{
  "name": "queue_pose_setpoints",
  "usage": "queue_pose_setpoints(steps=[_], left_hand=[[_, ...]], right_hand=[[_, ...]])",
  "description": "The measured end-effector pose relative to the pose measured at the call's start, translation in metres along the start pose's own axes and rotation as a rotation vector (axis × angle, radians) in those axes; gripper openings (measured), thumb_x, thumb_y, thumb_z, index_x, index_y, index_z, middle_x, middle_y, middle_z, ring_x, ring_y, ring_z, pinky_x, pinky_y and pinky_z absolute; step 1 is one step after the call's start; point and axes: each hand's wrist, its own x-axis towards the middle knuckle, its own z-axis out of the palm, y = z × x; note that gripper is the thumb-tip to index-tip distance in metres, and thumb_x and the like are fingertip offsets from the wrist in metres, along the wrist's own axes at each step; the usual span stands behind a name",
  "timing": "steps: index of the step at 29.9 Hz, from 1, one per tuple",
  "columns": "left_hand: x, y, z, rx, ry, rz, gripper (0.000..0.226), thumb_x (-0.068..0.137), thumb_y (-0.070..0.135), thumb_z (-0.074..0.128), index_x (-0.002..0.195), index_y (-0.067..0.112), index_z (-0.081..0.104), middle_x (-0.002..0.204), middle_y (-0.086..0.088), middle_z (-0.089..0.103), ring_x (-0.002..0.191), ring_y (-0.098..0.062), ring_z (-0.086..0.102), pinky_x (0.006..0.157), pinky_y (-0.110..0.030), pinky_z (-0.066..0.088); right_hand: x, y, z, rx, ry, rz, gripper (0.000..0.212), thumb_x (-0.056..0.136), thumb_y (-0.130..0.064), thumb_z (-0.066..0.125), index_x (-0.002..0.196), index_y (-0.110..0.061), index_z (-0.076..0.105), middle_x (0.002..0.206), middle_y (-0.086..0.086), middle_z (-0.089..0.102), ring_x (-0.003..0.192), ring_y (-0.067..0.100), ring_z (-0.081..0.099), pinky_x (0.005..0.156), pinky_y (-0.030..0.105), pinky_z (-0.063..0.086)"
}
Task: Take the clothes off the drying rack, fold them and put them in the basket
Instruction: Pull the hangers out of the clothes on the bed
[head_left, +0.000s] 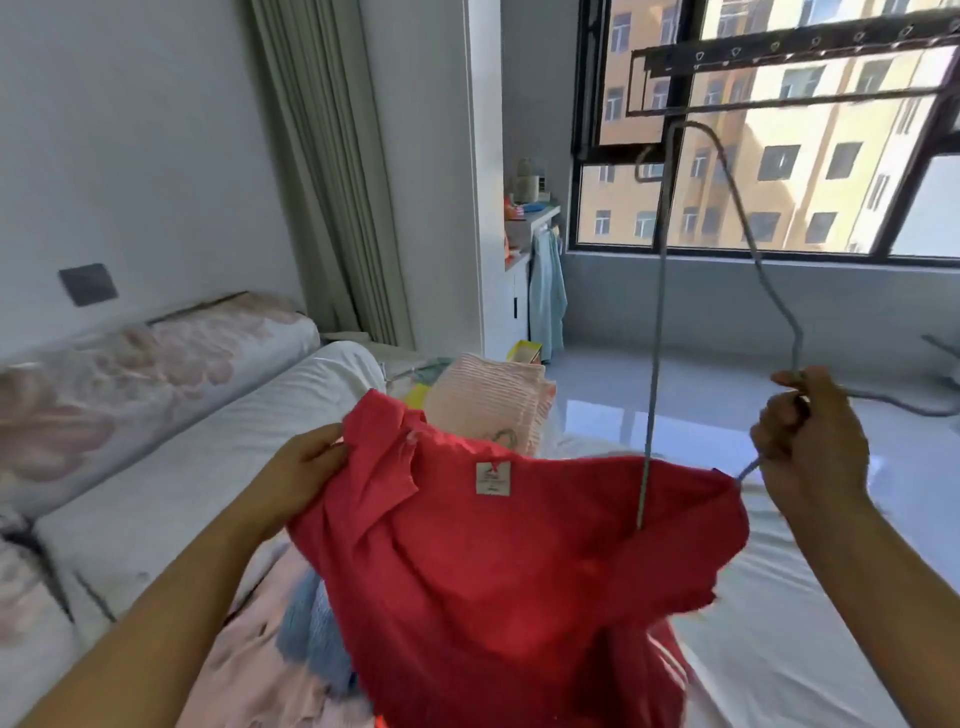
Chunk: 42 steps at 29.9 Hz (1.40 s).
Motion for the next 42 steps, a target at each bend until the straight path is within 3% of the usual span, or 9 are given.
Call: queue_pose_setpoints(steps=[8, 13, 16, 19, 22, 28, 31, 34, 42], left_hand=[[0.059, -0.058, -0.048, 0.268, -0.199, -0.054, 0.032, 0.087, 0.002, 0.057, 0.086, 0.033, 0.065, 0.070, 0.037, 0.063, 0.071, 0.021, 0.057, 0.067, 0.002, 0.040], [0.145, -0.134, -0.072, 0.411, -0.144, -0.147, 0.021, 0.086, 0.009, 0.062, 0.074, 0.026, 0.065, 0.079, 0.004, 0.069, 0.080, -0.014, 0.063, 0.069, -0.020, 0.043], [0.200, -0.189, -0.066, 0.446, -0.022, -0.207, 0.006, 0.085, 0.008, 0.063, 0.089, 0.006, 0.066, 0.092, -0.014, 0.067, 0.092, -0.033, 0.061, 0.069, -0.031, 0.035], [0.236, -0.249, -0.023, 0.377, -0.011, -0.297, 0.038, 0.082, 0.009, 0.066, 0.116, 0.001, 0.055, 0.112, -0.017, 0.061, 0.106, -0.035, 0.058, 0.077, -0.031, 0.037], [0.254, -0.327, 0.028, 0.463, -0.162, -0.370, 0.073, 0.077, 0.019, 0.069, 0.139, 0.005, 0.034, 0.137, -0.020, 0.044, 0.124, -0.035, 0.046, 0.102, -0.039, 0.037], [0.227, -0.455, 0.096, 0.579, -0.489, -0.552, 0.085, 0.084, 0.043, 0.061, 0.147, 0.011, 0.013, 0.153, -0.007, 0.020, 0.138, -0.019, 0.029, 0.110, -0.028, 0.028], [0.228, -0.496, 0.106, 0.529, -0.479, -0.615, 0.087, 0.085, 0.048, 0.058, 0.147, 0.010, 0.012, 0.155, -0.008, 0.016, 0.140, -0.021, 0.026, 0.112, -0.029, 0.024], [0.234, -0.529, 0.109, 0.360, -0.421, -0.732, 0.087, 0.082, 0.040, 0.066, 0.146, 0.005, 0.019, 0.153, -0.013, 0.021, 0.140, -0.024, 0.025, 0.114, -0.031, 0.020], [0.256, -0.557, 0.108, 0.218, -0.195, -0.904, 0.063, 0.082, 0.028, 0.068, 0.129, -0.004, 0.041, 0.135, -0.022, 0.047, 0.126, -0.032, 0.044, 0.106, -0.037, 0.031]], right_hand=[[0.041, 0.070, 0.046, 0.182, 0.078, 0.095, 0.034, 0.099, -0.027, 0.036, 0.068, -0.017, 0.047, 0.039, -0.008, 0.027, 0.033, 0.005, 0.019, 0.032, 0.016, 0.016], [0.082, 0.132, 0.081, -0.207, 0.068, 0.044, 0.035, 0.099, -0.027, 0.036, 0.072, -0.014, 0.052, 0.039, -0.010, 0.036, 0.035, 0.004, 0.025, 0.034, 0.015, 0.021], [0.112, 0.184, 0.094, -0.463, 0.068, 0.061, 0.035, 0.099, -0.026, 0.039, 0.071, -0.014, 0.056, 0.039, -0.009, 0.039, 0.035, 0.003, 0.028, 0.036, 0.014, 0.023], [0.129, 0.260, 0.096, -0.718, 0.029, 0.153, 0.032, 0.098, -0.023, 0.045, 0.071, -0.015, 0.061, 0.041, -0.010, 0.044, 0.038, 0.002, 0.035, 0.040, 0.013, 0.028], [0.142, 0.340, 0.093, -0.966, -0.110, 0.259, 0.028, 0.096, -0.017, 0.047, 0.073, -0.017, 0.063, 0.057, -0.001, 0.052, 0.048, 0.006, 0.044, 0.048, 0.015, 0.033], [0.185, 0.491, 0.097, -1.325, -0.297, 0.433, 0.028, 0.095, -0.022, 0.050, 0.068, -0.027, 0.055, 0.065, -0.004, 0.056, 0.075, 0.026, 0.056, 0.066, 0.031, 0.037], [0.228, 0.557, 0.110, -1.448, -0.350, 0.440, 0.019, 0.094, -0.032, 0.051, 0.096, -0.018, 0.063, 0.097, 0.006, 0.065, 0.095, 0.026, 0.057, 0.079, 0.034, 0.043], [0.258, 0.610, 0.115, -1.685, -0.286, 0.446, 0.053, 0.093, -0.034, 0.052, 0.138, -0.011, 0.036, 0.140, 0.014, 0.042, 0.127, 0.031, 0.040, 0.104, 0.044, 0.033], [0.165, 0.663, 0.065, -1.629, -0.490, 0.743, 0.056, 0.093, -0.025, 0.053, 0.141, -0.007, 0.032, 0.146, 0.013, 0.030, 0.132, 0.028, 0.034, 0.108, 0.033, 0.028]])
